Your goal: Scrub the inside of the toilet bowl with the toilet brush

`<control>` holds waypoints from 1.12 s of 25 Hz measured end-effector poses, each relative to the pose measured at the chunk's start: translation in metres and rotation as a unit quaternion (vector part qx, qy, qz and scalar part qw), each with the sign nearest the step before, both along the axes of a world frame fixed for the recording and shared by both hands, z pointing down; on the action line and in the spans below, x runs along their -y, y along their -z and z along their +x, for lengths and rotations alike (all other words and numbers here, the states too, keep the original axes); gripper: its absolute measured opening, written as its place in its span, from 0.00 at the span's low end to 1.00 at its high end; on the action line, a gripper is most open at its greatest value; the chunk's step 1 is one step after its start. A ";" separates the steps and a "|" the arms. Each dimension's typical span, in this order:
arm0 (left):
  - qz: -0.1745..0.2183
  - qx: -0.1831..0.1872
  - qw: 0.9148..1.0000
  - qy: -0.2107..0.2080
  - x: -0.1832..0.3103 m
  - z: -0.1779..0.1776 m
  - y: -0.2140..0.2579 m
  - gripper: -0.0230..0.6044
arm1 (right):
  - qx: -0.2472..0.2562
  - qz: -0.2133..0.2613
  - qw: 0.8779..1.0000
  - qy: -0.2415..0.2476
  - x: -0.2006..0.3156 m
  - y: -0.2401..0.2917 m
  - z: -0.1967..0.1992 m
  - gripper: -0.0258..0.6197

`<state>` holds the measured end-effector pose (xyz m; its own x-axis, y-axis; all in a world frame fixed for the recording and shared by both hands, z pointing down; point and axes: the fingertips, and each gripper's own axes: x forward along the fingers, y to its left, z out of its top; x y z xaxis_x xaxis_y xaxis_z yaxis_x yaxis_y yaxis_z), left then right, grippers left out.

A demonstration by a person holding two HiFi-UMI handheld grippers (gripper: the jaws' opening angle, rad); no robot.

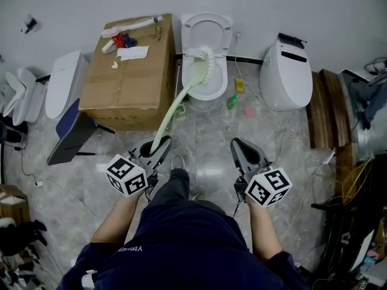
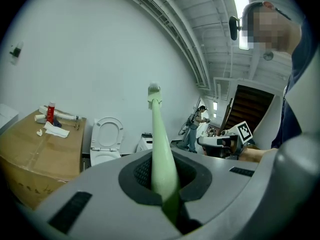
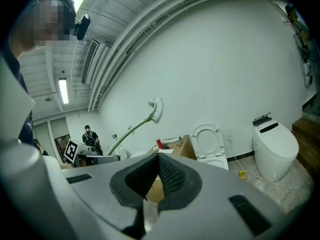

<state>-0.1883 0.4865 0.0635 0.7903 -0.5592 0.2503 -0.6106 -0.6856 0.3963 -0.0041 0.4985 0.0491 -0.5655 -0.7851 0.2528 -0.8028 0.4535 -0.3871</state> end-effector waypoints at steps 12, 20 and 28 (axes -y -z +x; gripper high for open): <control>-0.009 -0.011 1.000 -0.008 0.089 -0.023 -0.005 0.09 | -0.007 -0.008 1.000 -0.003 0.085 0.000 -0.028 0.05; -0.010 -0.012 1.000 -0.017 0.144 -0.041 -0.004 0.09 | -0.014 -0.011 1.000 -0.015 0.139 0.004 -0.045 0.05; -0.008 -0.011 1.000 -0.027 0.191 -0.062 -0.007 0.09 | -0.014 -0.010 1.000 -0.023 0.184 0.005 -0.067 0.05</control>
